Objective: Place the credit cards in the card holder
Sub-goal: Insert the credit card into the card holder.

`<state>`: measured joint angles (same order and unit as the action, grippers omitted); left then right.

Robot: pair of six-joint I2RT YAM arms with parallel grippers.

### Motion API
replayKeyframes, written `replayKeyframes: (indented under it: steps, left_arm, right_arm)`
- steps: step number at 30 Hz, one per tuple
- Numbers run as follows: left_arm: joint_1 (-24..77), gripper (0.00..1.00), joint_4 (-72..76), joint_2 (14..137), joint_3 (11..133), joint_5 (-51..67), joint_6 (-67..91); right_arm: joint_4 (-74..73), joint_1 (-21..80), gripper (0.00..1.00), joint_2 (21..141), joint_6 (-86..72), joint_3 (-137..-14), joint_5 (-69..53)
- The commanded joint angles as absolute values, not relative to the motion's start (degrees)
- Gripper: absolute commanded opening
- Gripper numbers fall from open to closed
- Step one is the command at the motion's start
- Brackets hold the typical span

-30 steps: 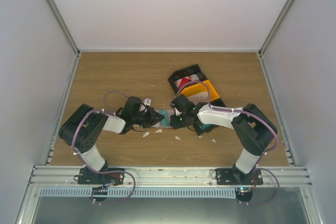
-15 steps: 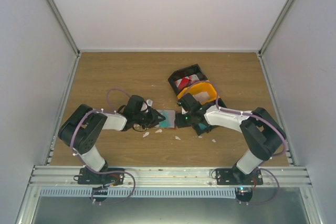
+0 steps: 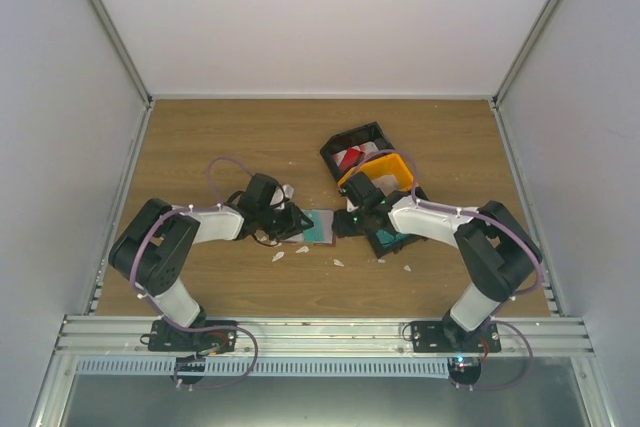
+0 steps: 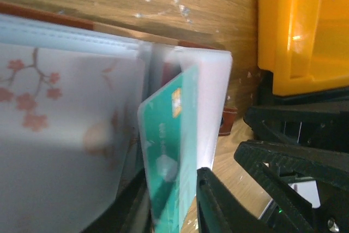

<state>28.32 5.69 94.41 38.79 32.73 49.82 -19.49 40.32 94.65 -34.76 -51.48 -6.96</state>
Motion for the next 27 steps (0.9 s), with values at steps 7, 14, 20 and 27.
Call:
replayKeyframes:
  steps: [7,14,20,27]
  left_arm:
    - [28.6,0.07,0.5,97.3,41.4,31.8,45.1]
    - [28.5,0.0,-2.5,99.4,44.0,34.3,40.8]
    - [28.4,0.06,-2.8,102.4,47.3,39.3,37.9]
    - [28.5,0.14,-5.2,105.6,51.1,43.4,34.0]
  right_arm:
    - [-17.9,38.5,0.43,99.6,-33.7,-56.5,-5.3]
    - [-17.5,37.8,0.39,101.9,-32.1,-57.9,-8.2]
    - [-14.6,37.1,0.39,102.5,-32.3,-57.0,-14.5]
    - [-13.2,36.4,0.39,103.5,-32.1,-57.1,-16.7]
